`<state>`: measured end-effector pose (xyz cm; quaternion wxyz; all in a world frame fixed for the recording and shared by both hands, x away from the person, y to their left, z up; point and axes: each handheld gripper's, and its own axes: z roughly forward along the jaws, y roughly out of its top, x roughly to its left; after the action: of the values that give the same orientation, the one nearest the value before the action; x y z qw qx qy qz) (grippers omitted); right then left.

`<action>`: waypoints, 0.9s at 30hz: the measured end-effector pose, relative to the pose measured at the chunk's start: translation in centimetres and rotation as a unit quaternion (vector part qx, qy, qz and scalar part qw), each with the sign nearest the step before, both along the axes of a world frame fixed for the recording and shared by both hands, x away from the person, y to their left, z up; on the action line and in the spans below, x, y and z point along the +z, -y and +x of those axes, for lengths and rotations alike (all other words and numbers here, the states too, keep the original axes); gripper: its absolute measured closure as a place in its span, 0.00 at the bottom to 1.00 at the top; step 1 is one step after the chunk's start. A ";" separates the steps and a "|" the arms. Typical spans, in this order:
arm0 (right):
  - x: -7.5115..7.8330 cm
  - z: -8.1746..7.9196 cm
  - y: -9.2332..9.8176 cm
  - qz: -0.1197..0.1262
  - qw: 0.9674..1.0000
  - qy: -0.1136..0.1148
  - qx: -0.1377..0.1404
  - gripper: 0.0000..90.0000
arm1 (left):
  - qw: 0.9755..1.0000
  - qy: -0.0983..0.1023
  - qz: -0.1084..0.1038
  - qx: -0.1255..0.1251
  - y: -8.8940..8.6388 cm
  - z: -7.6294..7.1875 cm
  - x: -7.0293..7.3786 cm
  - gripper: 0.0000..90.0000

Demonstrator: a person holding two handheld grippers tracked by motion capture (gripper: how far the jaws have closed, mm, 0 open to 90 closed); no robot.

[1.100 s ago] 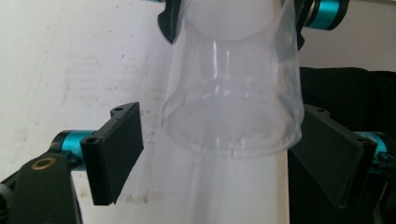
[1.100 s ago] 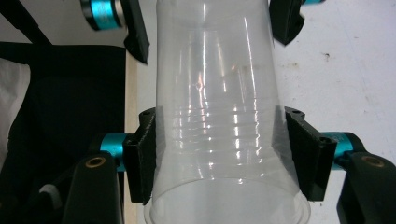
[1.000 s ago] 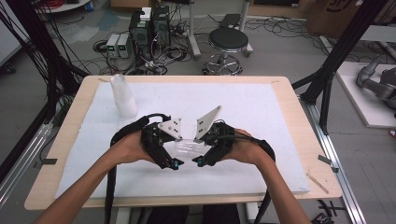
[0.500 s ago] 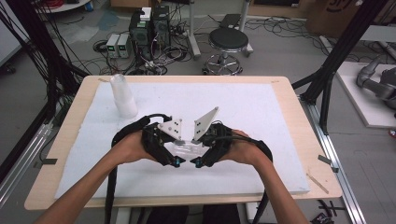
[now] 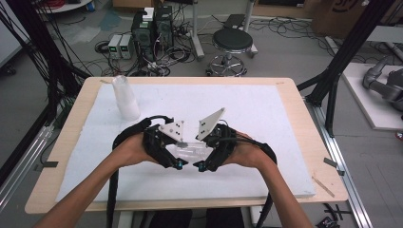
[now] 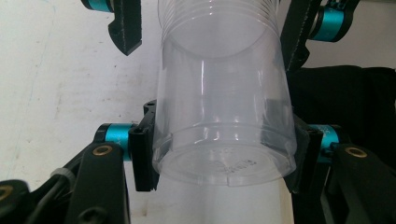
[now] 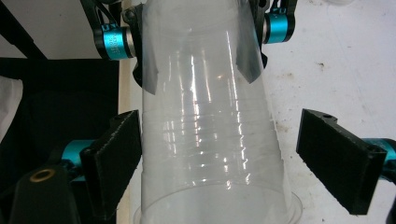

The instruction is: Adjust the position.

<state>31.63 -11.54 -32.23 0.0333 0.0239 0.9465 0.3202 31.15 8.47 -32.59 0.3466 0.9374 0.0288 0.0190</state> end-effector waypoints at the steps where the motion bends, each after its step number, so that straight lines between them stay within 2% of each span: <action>1: 0.0 0.0 0.0 0.001 1.000 -0.001 -0.001 0.16 | 1.000 -0.001 0.000 0.002 0.0 0.0 0.0 0.46; 3: 0.0 0.0 0.0 0.002 1.000 0.000 -0.001 0.15 | 1.000 0.000 0.000 0.001 0.0 0.0 0.0 0.46; 7: 0.0 0.0 0.1 0.012 1.000 0.006 -0.005 0.15 | 1.000 0.000 -0.012 0.001 -0.2 0.1 -0.2 0.46; 9: 0.1 0.1 0.4 0.027 1.000 0.009 -0.010 0.15 | 1.000 0.003 -0.026 0.002 -0.5 0.3 -0.4 0.46; 11: 0.2 0.2 0.8 0.049 0.999 0.011 -0.017 0.15 | 0.998 -0.006 -0.054 0.011 -0.8 0.5 -0.9 0.46; 15: 0.4 0.2 1.9 0.102 0.994 0.014 -0.028 0.15 | 0.996 -0.005 -0.084 0.020 -1.6 0.5 -2.0 0.46; 18: 0.7 0.2 2.8 0.149 0.988 0.012 -0.035 0.15 | 0.992 -0.014 -0.121 0.035 -2.2 0.5 -3.1 0.46; 20: 0.8 0.2 3.2 0.171 0.985 0.010 -0.038 0.15 | 0.987 -0.016 -0.153 0.038 -2.7 0.7 -4.0 0.46; 24: 0.8 0.1 3.9 0.197 0.979 0.014 -0.041 0.15 | 0.977 -0.025 -0.203 0.053 -3.4 0.7 -5.1 0.46; 27: 0.6 0.0 4.3 0.212 0.976 0.016 -0.044 0.15 | 0.972 -0.029 -0.226 0.055 -3.9 0.7 -5.6 0.46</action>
<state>31.67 -15.83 -31.60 0.0567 0.0669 0.8544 0.5122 31.84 12.42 -38.24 0.5471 0.8318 0.0938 0.0043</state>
